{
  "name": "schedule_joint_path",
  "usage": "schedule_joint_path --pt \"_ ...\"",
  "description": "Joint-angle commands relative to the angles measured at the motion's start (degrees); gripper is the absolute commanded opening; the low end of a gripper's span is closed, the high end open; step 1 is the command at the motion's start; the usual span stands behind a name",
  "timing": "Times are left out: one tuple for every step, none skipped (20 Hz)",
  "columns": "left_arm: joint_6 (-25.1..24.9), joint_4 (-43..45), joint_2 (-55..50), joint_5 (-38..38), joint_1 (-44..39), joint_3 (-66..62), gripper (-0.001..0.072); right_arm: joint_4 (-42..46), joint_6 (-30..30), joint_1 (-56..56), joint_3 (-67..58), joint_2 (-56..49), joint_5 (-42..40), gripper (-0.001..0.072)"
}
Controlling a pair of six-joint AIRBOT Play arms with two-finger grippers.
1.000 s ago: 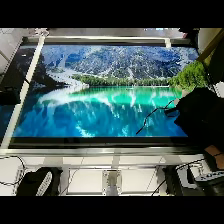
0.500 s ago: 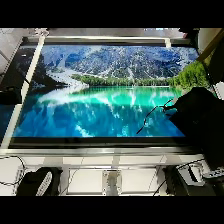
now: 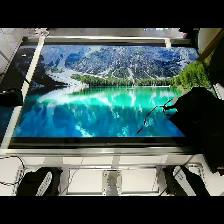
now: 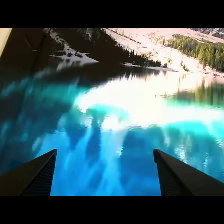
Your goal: Fold the clothes and pants, and hang the long-sleeved shirts on hangers.
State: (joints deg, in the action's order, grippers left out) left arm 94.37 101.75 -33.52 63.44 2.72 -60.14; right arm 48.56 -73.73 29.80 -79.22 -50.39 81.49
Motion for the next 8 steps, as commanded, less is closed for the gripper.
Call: schedule_joint_path --pt "-0.04 0.00 -0.02 0.33 -0.02 0.02 0.0688 9.31 4.00 -16.61 -0.15 -0.02 1.46 0.0011" --pt "-0.02 0.00 -0.02 0.33 -0.02 0.02 0.0688 10.69 3.98 -18.80 -0.15 -0.13 1.66 0.0010" --pt "-0.02 0.00 -0.02 0.33 -0.02 0.02 0.0688 10.80 3.98 -20.02 -0.15 -0.11 2.38 0.0010" --pt "-0.02 0.00 -0.02 0.33 -0.02 0.02 0.0688 10.73 3.98 -20.70 -0.15 -0.09 3.76 0.0010" --pt "-0.02 0.00 -0.02 0.31 -0.02 0.02 0.0688 10.67 3.98 -20.68 -0.15 -0.09 5.38 0.0010" --pt "-0.02 0.00 -0.02 0.33 -0.02 0.02 0.0688 11.02 3.98 -20.68 -0.15 -0.09 7.17 0.0010" --pt "-0.04 0.00 -0.02 0.33 -0.02 0.02 0.0688 11.50 3.98 -20.68 -0.15 -0.09 8.98 0.0010" --pt "-0.02 0.00 -0.02 0.33 -0.02 0.02 0.0688 11.61 3.98 -20.68 -0.15 -0.09 10.56 0.0010"
